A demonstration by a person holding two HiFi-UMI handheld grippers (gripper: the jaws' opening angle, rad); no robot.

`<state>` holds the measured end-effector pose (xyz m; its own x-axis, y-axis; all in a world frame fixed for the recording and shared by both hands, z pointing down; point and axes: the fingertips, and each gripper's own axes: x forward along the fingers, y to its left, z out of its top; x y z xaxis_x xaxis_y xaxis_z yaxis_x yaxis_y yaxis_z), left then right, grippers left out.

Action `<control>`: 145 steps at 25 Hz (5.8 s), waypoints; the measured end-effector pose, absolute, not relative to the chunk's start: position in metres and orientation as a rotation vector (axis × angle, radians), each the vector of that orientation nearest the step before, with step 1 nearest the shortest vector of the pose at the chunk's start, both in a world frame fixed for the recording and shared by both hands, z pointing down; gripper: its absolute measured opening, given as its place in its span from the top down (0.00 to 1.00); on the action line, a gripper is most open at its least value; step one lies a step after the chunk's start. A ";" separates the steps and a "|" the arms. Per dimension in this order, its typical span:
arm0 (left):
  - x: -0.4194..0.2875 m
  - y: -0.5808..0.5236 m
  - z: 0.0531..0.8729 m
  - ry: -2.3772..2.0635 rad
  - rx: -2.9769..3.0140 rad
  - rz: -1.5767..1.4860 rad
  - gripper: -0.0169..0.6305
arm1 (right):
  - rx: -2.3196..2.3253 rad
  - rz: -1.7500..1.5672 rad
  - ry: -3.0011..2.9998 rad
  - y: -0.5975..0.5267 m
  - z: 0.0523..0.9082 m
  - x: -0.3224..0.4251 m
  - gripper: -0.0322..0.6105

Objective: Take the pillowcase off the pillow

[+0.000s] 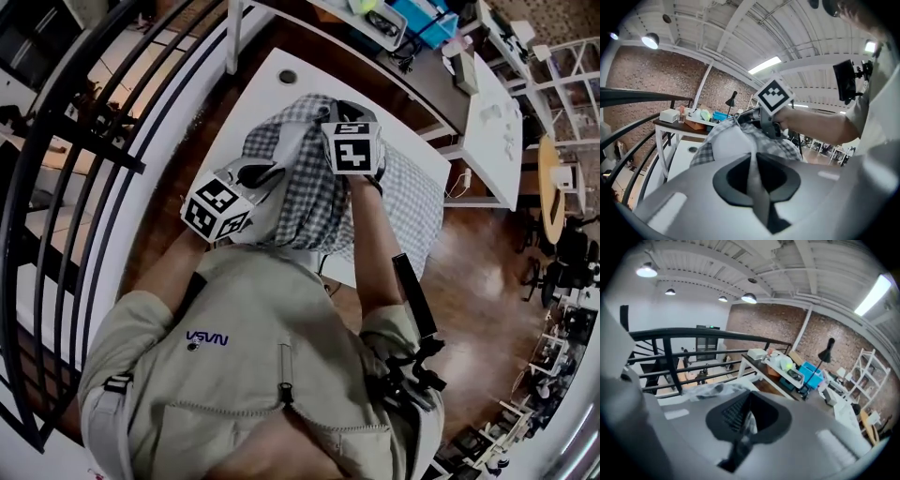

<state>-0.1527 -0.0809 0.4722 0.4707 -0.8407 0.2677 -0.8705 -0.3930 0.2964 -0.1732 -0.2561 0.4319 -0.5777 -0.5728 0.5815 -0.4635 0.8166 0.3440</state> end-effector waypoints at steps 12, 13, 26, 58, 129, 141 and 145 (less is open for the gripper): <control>-0.161 -0.051 0.443 -1.423 2.549 0.124 0.94 | 1.099 -0.132 -1.969 -0.354 0.476 -0.056 0.94; -0.159 -0.051 0.449 -1.417 2.544 0.140 0.94 | 1.102 -0.106 -1.921 -0.356 0.494 -0.044 0.94; -0.186 -0.078 0.501 -1.465 2.340 0.197 0.78 | 1.037 0.081 -2.202 -0.311 0.489 -0.059 0.75; -0.202 -0.045 0.476 -1.771 2.181 0.349 0.95 | 1.525 -0.031 -1.949 -0.127 0.483 0.151 0.94; -0.218 -0.214 0.372 -1.910 2.373 0.337 0.94 | 1.418 0.110 -1.957 -0.366 0.431 0.092 0.94; -0.267 -0.235 0.485 -1.842 2.092 0.377 0.94 | 1.478 0.198 -1.867 -0.377 0.495 0.135 0.94; -0.260 -0.252 0.479 -1.814 2.164 0.445 0.90 | 1.516 0.256 -1.982 -0.375 0.491 0.128 0.93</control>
<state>-0.2598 -0.2523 0.4793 0.1629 -0.8982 0.4084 -0.9852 -0.1706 0.0178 0.1283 -0.3747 0.4908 -0.1468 -0.8022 0.5787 -0.9228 0.3218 0.2120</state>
